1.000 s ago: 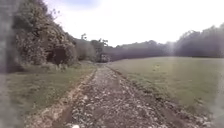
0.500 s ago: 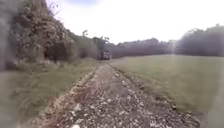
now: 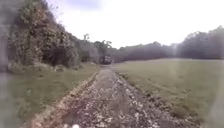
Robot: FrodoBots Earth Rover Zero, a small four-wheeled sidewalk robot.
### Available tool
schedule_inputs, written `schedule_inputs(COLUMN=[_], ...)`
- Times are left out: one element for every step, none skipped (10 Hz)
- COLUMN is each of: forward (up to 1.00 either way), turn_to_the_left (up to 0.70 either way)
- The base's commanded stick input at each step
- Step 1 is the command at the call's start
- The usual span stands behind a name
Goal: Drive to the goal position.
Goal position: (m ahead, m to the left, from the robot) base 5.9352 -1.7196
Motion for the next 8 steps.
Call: schedule_inputs(forward=[0.85, 0.85, 0.85, 0.85, 0.85, 0.85, 0.85, 0.85], turn_to_the_left=[-0.01, -0.03, -0.22, -0.34, -0.34, -0.20, 0.00, 0.00])
